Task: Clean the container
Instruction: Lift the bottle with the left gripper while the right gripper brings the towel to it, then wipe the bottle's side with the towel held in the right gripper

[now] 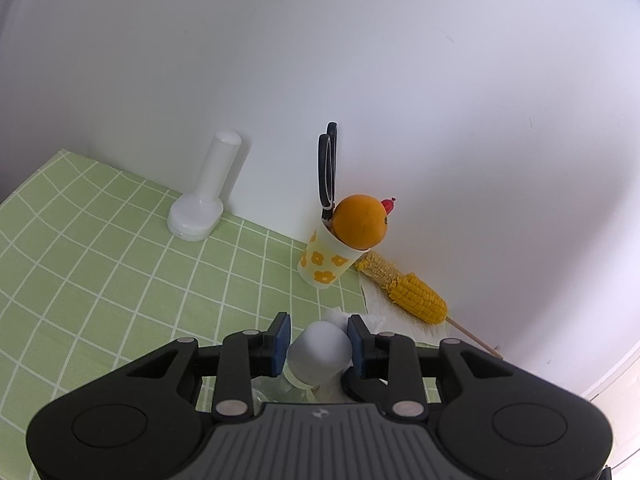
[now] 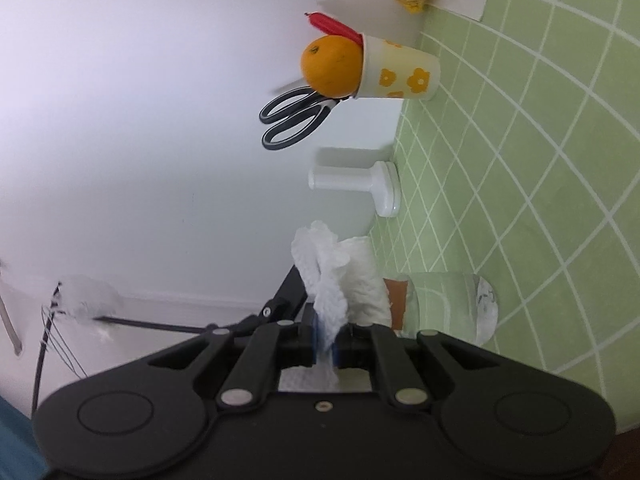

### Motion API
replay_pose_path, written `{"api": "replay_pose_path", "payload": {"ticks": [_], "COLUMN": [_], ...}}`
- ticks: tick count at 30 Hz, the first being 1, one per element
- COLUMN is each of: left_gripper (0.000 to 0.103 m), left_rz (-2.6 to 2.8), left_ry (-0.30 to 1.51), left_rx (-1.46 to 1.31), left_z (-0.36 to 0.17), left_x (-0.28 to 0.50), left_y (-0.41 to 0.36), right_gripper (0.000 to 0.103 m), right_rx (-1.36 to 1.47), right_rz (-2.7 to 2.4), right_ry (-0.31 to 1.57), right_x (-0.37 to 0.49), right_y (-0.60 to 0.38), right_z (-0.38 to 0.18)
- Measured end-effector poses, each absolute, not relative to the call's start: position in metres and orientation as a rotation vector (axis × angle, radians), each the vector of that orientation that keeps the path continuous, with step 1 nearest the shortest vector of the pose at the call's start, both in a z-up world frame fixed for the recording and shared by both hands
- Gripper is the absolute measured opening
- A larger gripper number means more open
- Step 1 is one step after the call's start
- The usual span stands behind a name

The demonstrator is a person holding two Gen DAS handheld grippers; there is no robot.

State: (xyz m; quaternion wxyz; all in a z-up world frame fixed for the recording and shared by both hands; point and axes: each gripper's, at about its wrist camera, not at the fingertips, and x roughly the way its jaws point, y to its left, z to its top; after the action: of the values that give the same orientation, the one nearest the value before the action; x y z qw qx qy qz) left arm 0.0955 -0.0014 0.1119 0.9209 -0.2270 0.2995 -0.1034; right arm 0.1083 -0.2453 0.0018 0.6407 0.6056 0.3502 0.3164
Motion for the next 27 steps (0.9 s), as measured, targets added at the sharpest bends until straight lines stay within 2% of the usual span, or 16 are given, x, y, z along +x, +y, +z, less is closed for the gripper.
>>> {"api": "replay_pose_path", "payload": {"ticks": [13,27], "left_gripper": [0.033,0.033], "left_rz": [-0.212,-0.215], "left_ry": [0.62,0.619], "left_rx": [-0.451,-0.433], "left_z": [0.113,0.113], "left_x": [0.095,0.095], "left_y": [-0.004,-0.004], "right_gripper": [0.007,0.007], "right_rx": [1.325,1.266], "right_rz": [0.776,0.65], "right_ry": [0.822,0.996], "right_x": [0.099,0.097], "right_y": [-0.242,-0.232], "right_z": [-0.007,-0.044]}}
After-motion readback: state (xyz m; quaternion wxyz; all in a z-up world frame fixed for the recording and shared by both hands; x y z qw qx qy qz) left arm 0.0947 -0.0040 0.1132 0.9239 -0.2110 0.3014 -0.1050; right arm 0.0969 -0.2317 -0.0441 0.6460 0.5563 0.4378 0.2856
